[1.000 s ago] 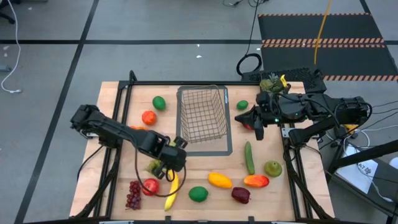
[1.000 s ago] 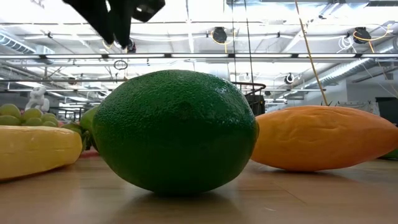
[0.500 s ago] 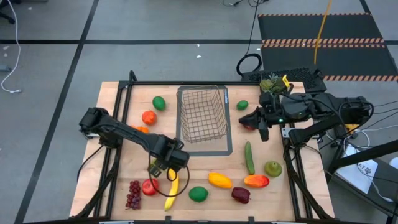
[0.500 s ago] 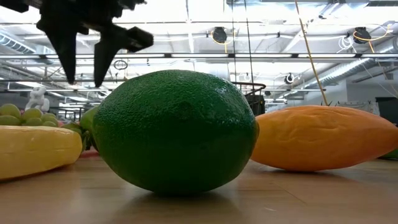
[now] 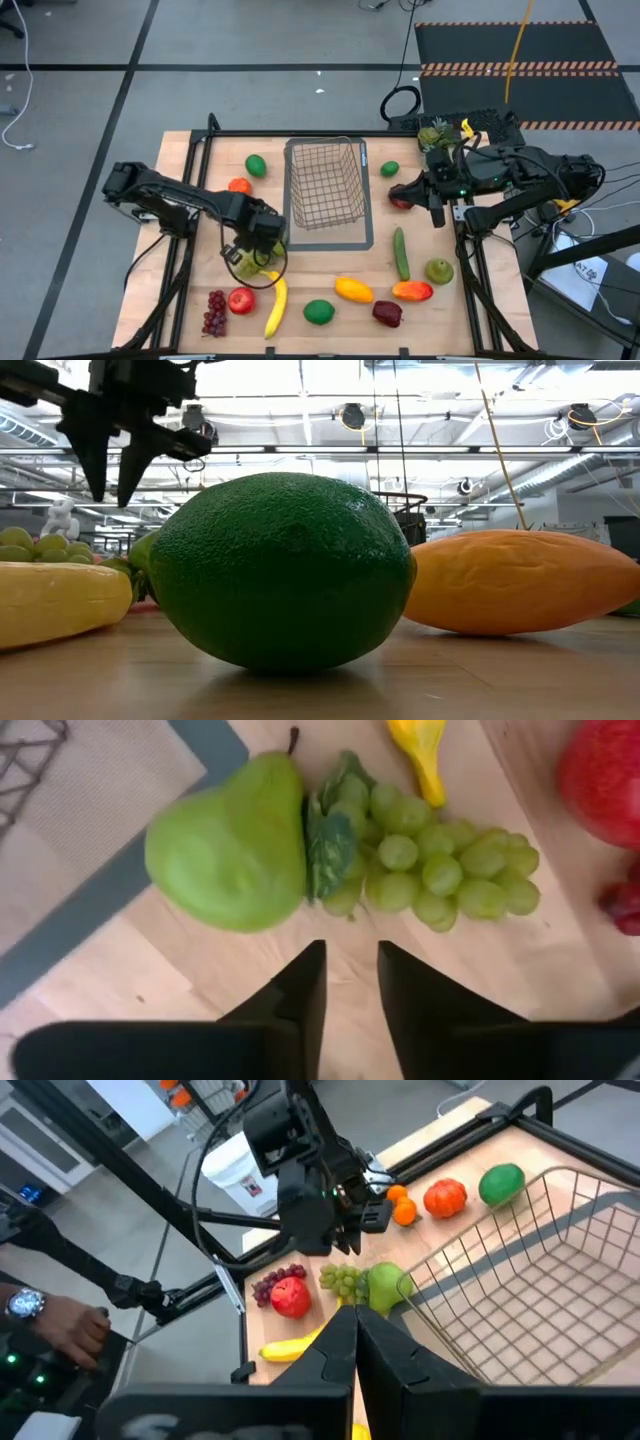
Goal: Build produce basket
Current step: Put the left green pear into the gold wire basket
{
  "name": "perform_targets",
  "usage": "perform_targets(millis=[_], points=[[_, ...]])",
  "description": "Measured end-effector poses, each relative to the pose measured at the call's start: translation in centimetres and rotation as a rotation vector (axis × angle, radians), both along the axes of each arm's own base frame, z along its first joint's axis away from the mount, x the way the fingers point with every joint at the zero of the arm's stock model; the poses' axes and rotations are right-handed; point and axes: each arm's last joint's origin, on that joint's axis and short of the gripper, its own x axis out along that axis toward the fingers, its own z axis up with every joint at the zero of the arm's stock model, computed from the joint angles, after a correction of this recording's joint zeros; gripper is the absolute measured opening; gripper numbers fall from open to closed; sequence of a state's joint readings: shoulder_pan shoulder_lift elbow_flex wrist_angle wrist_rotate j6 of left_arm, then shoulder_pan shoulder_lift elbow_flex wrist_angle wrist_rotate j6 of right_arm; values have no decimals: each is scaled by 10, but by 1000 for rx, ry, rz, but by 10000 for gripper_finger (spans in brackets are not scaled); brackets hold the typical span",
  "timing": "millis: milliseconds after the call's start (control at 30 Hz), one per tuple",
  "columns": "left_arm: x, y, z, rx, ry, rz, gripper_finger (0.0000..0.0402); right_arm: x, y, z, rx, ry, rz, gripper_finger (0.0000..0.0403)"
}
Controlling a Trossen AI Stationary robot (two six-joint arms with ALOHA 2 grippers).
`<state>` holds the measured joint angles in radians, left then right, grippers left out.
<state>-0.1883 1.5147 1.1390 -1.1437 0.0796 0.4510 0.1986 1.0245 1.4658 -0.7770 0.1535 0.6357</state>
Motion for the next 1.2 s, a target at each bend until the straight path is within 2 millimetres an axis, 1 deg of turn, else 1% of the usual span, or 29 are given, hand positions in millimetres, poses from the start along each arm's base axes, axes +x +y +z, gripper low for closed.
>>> perform_targets(millis=[167, 300, 400, 533, 767, 967, 1067, 1200], points=[[6, 3, -6, -18, -90, -46, 51, -1, 0, -2, 24, 28, -14, 0], [15, 10, -8, -42, -148, -22, 36, -1, 0, -2, 39, 29, -22, 0], [18, 15, -8, -79, -175, 0, 38, -1, 0, -3, 46, 29, -28, 0], [20, 22, -8, -87, -182, -19, 47, -1, -1, -2, 41, 27, -40, 0], [29, 39, -22, -79, -150, -16, 49, -1, -3, -2, 4, 19, -110, 0], [32, 49, -26, -76, -140, -8, 49, -1, -4, -2, -2, 17, -122, 0], [29, 61, -26, -34, -120, 33, 49, -1, -4, -2, -2, 17, -121, 0], [20, 77, -23, 1, -73, 98, 49, -1, -4, -2, 1, 18, -123, 0]])
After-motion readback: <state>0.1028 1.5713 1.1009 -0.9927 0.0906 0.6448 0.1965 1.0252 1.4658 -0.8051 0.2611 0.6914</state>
